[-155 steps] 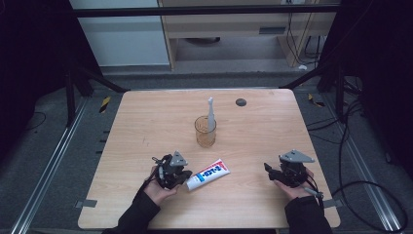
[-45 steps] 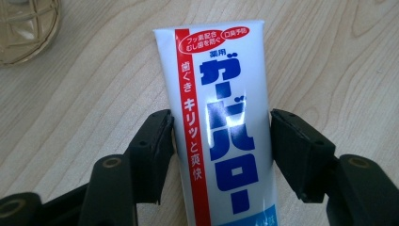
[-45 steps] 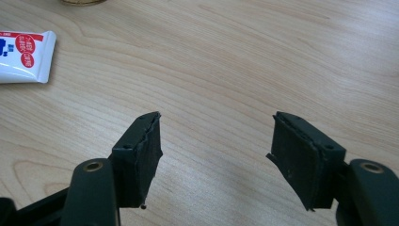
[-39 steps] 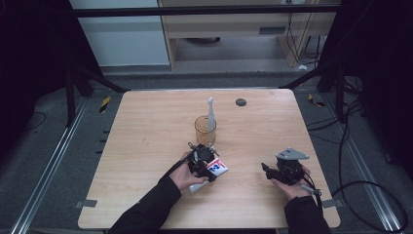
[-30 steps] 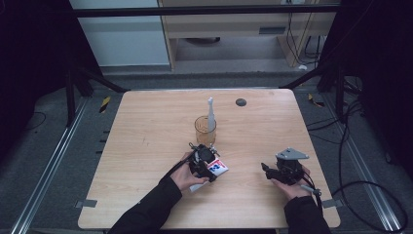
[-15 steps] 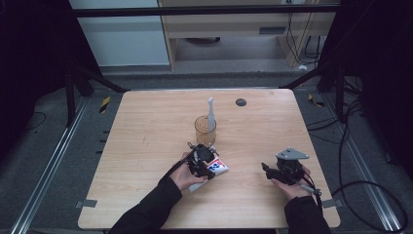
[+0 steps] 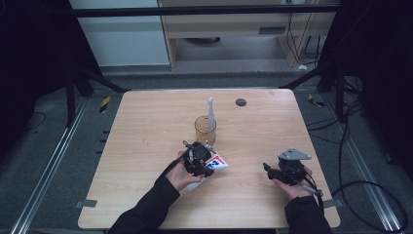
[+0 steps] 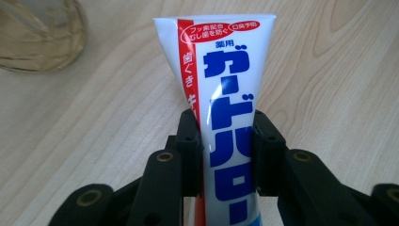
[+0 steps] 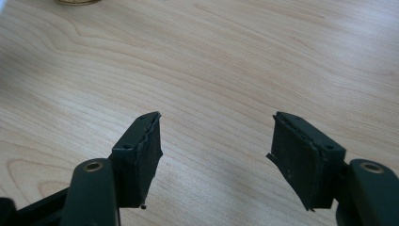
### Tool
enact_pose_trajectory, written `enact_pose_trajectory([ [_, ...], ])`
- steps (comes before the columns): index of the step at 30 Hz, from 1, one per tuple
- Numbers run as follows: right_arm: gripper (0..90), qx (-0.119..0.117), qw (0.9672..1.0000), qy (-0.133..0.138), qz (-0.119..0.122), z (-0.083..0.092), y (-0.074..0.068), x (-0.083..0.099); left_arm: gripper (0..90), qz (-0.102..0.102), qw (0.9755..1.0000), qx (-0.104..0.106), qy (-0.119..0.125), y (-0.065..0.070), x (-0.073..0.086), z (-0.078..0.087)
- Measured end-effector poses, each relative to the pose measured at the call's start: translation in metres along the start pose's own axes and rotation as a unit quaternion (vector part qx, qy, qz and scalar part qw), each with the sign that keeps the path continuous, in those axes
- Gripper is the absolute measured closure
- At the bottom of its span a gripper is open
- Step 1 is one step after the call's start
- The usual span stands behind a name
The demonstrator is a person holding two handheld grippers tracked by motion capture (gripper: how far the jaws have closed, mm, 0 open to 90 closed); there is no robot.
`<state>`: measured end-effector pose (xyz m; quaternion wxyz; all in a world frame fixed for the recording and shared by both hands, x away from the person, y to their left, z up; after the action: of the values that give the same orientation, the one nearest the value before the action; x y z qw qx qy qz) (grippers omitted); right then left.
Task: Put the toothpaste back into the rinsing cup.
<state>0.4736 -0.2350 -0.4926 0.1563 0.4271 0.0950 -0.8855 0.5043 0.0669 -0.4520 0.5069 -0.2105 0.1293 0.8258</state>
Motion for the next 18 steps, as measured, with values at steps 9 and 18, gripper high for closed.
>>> enact_pose_trajectory([
  [9, 33.6, 0.000, 1.0000, 0.001, 0.001, 0.001, 0.001, 0.000, 68.9, 0.027, 0.9981, -0.029, 0.047, -0.013, 0.014, 0.039],
  [18, 33.6, 0.001, 1.0000, 0.001, -0.004, 0.001, 0.001, 0.000, 69.0, 0.062, 0.9913, -0.065, 0.096, -0.032, 0.025, 0.070],
])
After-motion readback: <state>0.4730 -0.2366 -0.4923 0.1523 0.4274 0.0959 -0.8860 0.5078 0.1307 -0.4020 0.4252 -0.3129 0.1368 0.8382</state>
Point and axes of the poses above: each handheld gripper's, and its own axes: z roughly backward along the jaws, x roughly out of its underside, y roughly to its right, the point moved 2 cm from there along -z, roughly forward along the jaws, and after that the axes turned 7 degrees about -z, right-handed, at the moved point
